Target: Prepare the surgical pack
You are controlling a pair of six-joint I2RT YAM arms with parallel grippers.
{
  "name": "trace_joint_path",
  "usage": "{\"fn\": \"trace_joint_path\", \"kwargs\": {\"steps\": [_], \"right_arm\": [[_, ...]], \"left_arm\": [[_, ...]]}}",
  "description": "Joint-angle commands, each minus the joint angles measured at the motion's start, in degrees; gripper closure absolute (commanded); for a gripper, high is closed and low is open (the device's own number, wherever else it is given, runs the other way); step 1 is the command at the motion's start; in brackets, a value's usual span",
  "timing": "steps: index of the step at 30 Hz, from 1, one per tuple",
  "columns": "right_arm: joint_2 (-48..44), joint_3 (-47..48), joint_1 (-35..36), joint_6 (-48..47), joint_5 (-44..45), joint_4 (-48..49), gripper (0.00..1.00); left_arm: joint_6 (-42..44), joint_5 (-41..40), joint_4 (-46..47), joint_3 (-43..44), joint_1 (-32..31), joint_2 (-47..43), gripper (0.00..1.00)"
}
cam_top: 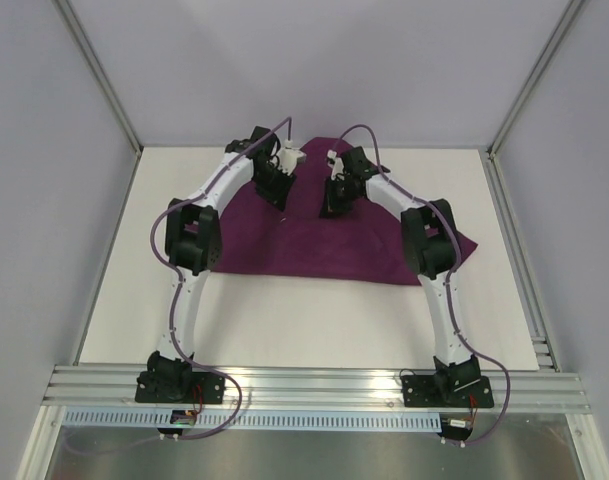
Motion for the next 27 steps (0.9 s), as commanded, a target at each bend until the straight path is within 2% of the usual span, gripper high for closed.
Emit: {"fn": "trace_joint_path", "kwargs": {"steps": [1, 4, 8, 11, 12, 14, 15, 17, 20, 21, 22, 27], "right_arm": [[2.9, 3.9, -0.2, 2.0, 0.0, -2.7, 1.00], [1.7, 5.6, -1.8, 3.8, 3.5, -3.0, 0.94], [-4.4, 9.0, -4.4, 4.5, 12.1, -5.0, 0.78], [-13.2, 8.1, -5.9, 3.5, 22.0, -5.1, 0.71], [-15.7, 5.9, -6.2, 2.0, 28.5, -5.3, 0.69], [-23.7, -1.9, -6.2, 1.3, 36.1, -6.0, 0.71], [-26.6, -6.3, -6.2, 1.3, 37.5, -5.9, 0.73], [-32.8, -15.0, -6.0, 3.4, 38.8, -3.4, 0.77], [-42.7, -32.3, -5.1, 6.3, 39.2, 0.5, 0.90], [-45.0, -35.4, -4.8, 7.2, 39.0, 1.3, 0.96], [-48.0, -41.1, -3.9, 7.8, 38.3, 2.0, 0.98], [-53.4, -52.8, -1.4, 9.9, 27.6, 8.2, 1.00]], "left_arm": [[-2.3, 1.0, 1.2, 1.8, -0.5, -0.4, 0.60], [-2.3, -0.8, 0.7, 3.7, -0.5, -1.7, 0.60], [-1.6, -5.8, -0.7, 5.0, -0.4, -6.9, 0.60], [-2.0, -7.4, -0.4, -0.3, -0.4, -14.5, 0.60], [-2.2, -7.5, -0.4, -2.5, -0.4, -16.6, 0.60], [-2.6, -6.7, -0.7, -12.7, -0.4, -24.2, 0.59], [-2.8, -6.4, -0.7, -12.7, -0.4, -24.2, 0.59], [-3.4, -5.4, -0.5, -21.5, -0.4, -28.4, 0.60], [-3.7, -4.5, 1.2, -31.9, -0.5, -31.9, 0.60], [-3.4, -4.6, 1.7, -33.8, -0.5, -32.4, 0.61], [-3.0, -5.1, 2.3, -36.7, -0.5, -32.4, 0.61], [-2.0, -3.6, 3.7, -41.1, -0.6, -30.4, 0.62]]}}
